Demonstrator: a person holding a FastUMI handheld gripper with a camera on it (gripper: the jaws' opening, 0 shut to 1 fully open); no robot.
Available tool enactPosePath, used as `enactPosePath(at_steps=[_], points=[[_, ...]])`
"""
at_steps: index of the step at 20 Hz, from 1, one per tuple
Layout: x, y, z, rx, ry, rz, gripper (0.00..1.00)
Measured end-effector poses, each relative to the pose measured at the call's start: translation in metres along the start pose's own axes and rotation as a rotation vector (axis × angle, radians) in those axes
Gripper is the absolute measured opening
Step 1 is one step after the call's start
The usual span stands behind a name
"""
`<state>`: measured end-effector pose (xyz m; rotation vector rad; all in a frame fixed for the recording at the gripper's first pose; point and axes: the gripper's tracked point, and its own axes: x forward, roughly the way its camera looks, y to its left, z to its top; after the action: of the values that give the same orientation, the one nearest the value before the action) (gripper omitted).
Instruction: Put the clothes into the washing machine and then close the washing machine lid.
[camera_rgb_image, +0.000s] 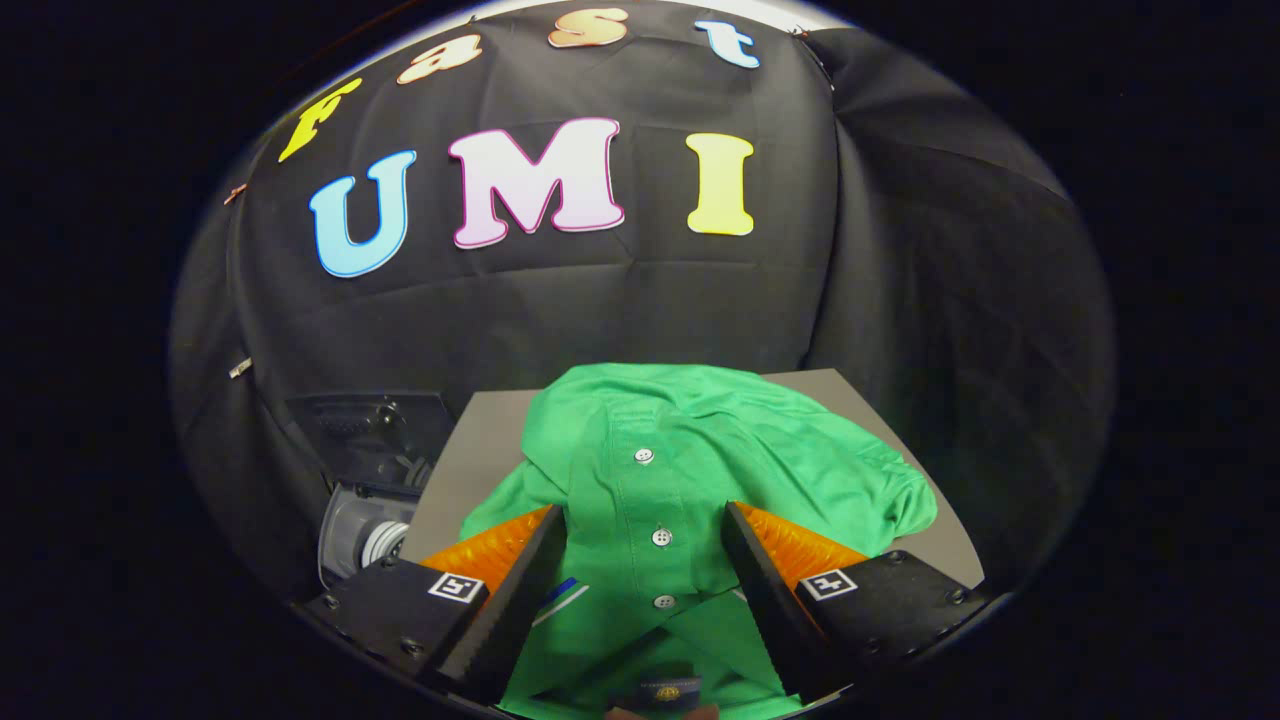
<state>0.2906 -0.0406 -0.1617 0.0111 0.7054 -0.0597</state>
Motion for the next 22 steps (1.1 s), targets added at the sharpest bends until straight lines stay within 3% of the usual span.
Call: enactPosePath(at_steps=[4, 5, 7, 8, 9, 10, 22], points=[[0.003, -0.005, 0.004, -0.034, -0.027, -0.036, 0.95], [0.009, -0.008, 0.003, -0.033, -0.029, -0.045, 0.82], [0.004, -0.011, 0.001, -0.039, -0.03, -0.032, 0.39], [0.003, -0.012, 0.003, -0.03, -0.01, -0.026, 0.39], [-0.002, -0.013, 0.006, -0.013, 0.001, -0.019, 0.19], [0.001, -0.011, 0.006, 0.018, 0.01, -0.013, 0.12], [-0.087, 0.01, 0.084, 0.087, -0.053, 0.044, 0.12]])
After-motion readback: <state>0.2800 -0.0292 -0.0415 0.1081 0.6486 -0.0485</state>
